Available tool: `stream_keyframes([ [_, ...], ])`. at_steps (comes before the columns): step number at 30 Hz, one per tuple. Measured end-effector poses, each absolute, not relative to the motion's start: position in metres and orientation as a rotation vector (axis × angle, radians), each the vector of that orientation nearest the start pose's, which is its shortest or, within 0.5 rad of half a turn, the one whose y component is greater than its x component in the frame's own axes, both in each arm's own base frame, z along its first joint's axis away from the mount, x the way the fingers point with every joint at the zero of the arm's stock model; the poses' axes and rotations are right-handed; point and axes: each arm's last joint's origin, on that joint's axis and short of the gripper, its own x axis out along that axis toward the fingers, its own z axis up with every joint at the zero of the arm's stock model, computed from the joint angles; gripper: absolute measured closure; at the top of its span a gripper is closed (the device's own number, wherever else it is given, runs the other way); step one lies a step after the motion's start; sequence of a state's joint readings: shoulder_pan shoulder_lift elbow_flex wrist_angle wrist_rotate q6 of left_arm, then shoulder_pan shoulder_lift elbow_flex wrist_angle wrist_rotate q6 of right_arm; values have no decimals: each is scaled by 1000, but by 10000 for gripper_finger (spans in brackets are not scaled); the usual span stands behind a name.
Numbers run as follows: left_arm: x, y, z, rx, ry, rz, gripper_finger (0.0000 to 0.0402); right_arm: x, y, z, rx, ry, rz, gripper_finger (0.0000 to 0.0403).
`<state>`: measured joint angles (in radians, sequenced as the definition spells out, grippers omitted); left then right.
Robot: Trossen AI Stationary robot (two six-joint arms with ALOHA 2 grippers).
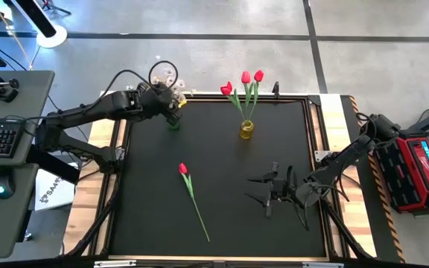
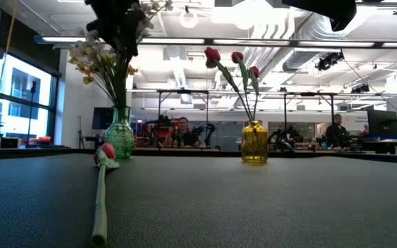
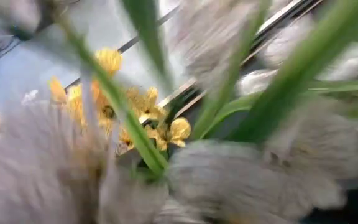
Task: Sort flowers into vase by color
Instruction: Put the white flowers into the green vase
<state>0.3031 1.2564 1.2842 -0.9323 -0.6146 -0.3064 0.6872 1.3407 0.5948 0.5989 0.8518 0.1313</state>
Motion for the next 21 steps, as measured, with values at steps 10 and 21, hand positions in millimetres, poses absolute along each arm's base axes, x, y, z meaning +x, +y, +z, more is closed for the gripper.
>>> stream_keyframes([
  [10, 209, 81, 394, -110, 769, 960, 182, 221, 151, 227, 41, 82, -174, 187],
  [21, 206, 76, 399, -72, 752, 979, 197, 229, 140, 227, 64, 84, -187, 187],
])
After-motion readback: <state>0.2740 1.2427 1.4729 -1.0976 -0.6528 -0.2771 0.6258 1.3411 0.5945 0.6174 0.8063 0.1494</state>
